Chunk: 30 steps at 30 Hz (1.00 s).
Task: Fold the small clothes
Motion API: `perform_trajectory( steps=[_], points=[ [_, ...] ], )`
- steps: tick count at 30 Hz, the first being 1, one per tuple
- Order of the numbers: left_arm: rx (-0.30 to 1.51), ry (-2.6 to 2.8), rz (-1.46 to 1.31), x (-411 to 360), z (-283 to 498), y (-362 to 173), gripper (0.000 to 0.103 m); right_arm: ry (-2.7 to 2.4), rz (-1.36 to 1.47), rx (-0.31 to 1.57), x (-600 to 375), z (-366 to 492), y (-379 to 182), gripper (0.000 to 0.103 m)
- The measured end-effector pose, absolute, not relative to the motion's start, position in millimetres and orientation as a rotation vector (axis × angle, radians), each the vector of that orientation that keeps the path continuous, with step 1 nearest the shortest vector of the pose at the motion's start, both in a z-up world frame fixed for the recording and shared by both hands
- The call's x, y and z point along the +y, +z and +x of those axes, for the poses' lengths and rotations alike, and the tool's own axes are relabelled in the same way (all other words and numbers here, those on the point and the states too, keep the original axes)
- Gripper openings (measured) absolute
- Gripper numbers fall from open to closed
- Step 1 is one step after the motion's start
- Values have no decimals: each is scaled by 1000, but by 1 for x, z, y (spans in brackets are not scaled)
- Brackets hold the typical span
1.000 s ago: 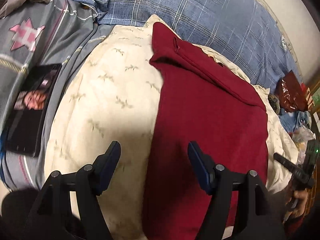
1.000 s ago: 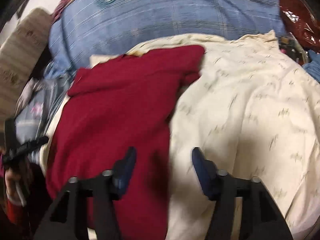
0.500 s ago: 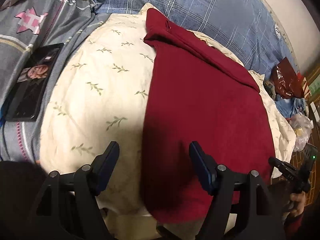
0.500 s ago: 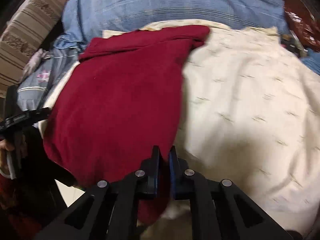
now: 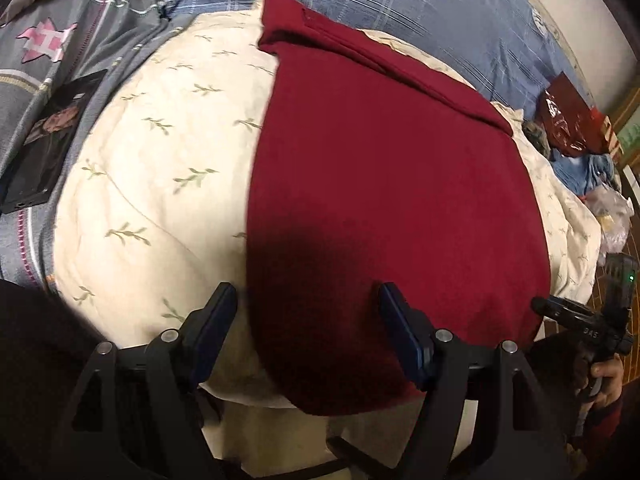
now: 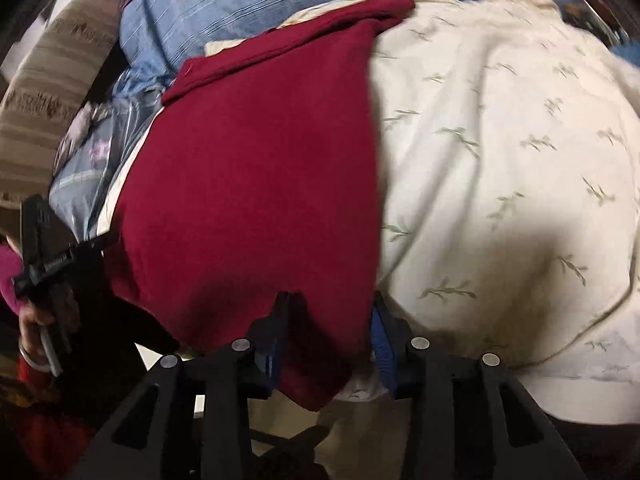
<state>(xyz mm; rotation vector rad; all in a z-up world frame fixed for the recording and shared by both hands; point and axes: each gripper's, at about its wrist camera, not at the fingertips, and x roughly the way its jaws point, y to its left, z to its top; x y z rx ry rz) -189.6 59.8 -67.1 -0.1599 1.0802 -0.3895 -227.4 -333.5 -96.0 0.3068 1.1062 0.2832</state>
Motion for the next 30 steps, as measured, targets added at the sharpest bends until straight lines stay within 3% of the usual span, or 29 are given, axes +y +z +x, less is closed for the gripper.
perform_trajectory(
  steps=[1,3,4,5,10,12,14,16,18,19,20,22,25,30],
  points=[
    [1082,-395,-161,60,-190,-67,70,282,300,1108,-333,-227,-95,37],
    [1090,-407,-151,58,-191,-67,48,276,316,1106,-336,-229,-92,18],
    [1101,-417,-152,58,-190,-67,23,295,341,1102,-339,-231,-88,15],
    [1121,-440,-175,60,-189,-69,18,339,375,1082,-342,-234,-81,11],
    [1133,-444,-199,60,-186,-72,20,376,334,1066,-329,-231,-74,10],
    [1133,-466,-201,58,-188,-71,34,346,324,1115,-327,-226,-86,18],
    [1124,-504,-226,56,-190,-71,64,349,362,1148,-331,-223,-96,27],
    [1106,-517,-237,49,-192,-72,72,360,393,1145,-331,-222,-100,27],
    [1097,-498,-176,42,-195,-72,72,376,388,1139,-329,-222,-101,26],
    [1097,-493,-149,39,-195,-71,68,384,380,1134,-330,-225,-100,21],
    [1097,-488,-134,38,-195,-69,45,401,389,1121,-330,-226,-96,13],
    [1112,-473,-131,44,-190,-65,9,429,442,1089,-332,-225,-88,11],
    [1118,-533,-248,66,-182,-51,8,475,543,993,-343,-226,-65,10],
    [967,-566,-305,85,-166,0,8,514,687,811,-362,-208,-30,10]
  ],
)
